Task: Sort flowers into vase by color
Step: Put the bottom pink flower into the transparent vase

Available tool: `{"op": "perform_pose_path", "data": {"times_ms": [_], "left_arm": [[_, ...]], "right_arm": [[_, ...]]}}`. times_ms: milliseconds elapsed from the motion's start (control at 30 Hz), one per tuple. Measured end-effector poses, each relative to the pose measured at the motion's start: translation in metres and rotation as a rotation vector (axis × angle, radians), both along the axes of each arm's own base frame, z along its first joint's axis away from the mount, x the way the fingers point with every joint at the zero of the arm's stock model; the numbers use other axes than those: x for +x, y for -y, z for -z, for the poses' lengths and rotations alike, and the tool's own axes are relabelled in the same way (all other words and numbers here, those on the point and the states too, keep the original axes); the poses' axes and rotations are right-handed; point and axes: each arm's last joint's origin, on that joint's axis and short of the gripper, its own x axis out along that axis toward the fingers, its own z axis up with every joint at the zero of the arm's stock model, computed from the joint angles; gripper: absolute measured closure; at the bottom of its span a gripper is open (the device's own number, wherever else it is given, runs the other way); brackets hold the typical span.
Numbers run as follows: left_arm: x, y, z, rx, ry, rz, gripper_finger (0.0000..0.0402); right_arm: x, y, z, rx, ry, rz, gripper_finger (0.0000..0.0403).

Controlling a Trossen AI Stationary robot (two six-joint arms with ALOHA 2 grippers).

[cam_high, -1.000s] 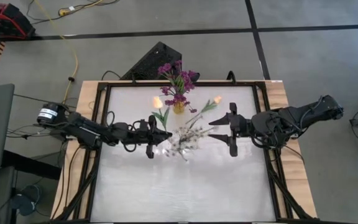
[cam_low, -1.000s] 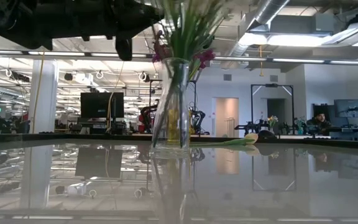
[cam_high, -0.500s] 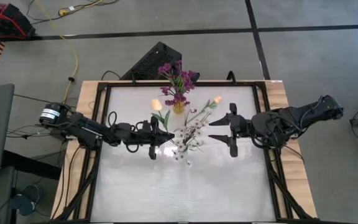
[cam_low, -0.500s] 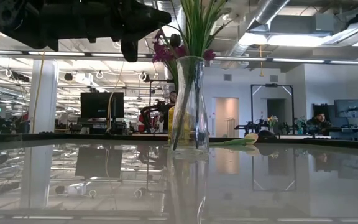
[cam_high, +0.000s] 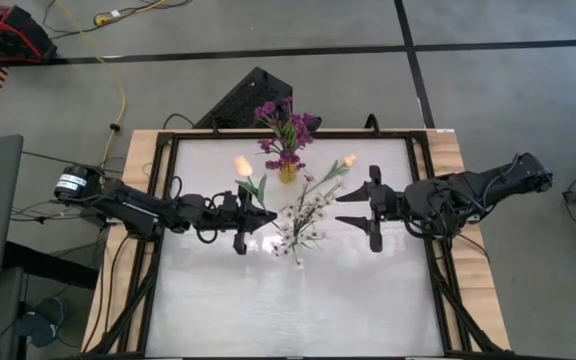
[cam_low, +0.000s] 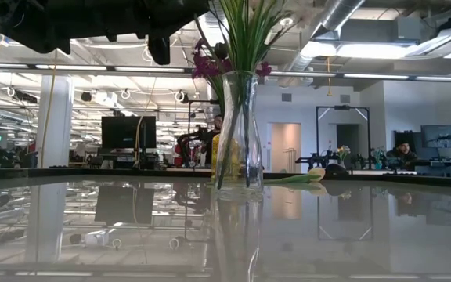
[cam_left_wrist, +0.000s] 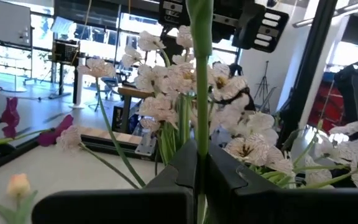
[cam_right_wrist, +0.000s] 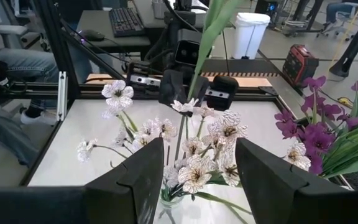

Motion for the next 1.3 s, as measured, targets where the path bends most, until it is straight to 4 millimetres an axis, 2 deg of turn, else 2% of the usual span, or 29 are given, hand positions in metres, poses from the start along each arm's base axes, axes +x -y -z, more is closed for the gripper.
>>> {"op": "perform_pose_path", "data": {"times_ms": [300, 600, 800, 1100, 1300], "left_arm": [[0.001, 0.002, 0.004, 0.058, -0.046, 0.046, 0.0401], [0.002, 0.000, 0.011, 0.032, -0.111, -0.012, 0.0401], [0.006, 0.000, 0.003, 0.021, -0.093, -0.032, 0.0401], [0.024, 0.002, -0.011, 0.039, -0.229, -0.033, 0.0401], [0.029, 0.002, -0.015, 0.014, -0.293, -0.042, 0.0401]], "right_arm": [[0.000, 0.000, 0.000, 0.017, 0.000, 0.005, 0.0179], [0.000, 0.000, 0.000, 0.018, 0.001, 0.005, 0.0179], [0.000, 0.000, 0.000, 0.020, 0.007, 0.005, 0.0179], [0.000, 0.000, 0.000, 0.020, 0.007, 0.005, 0.0179], [0.000, 0.000, 0.000, 0.018, 0.001, 0.005, 0.0179]]}}
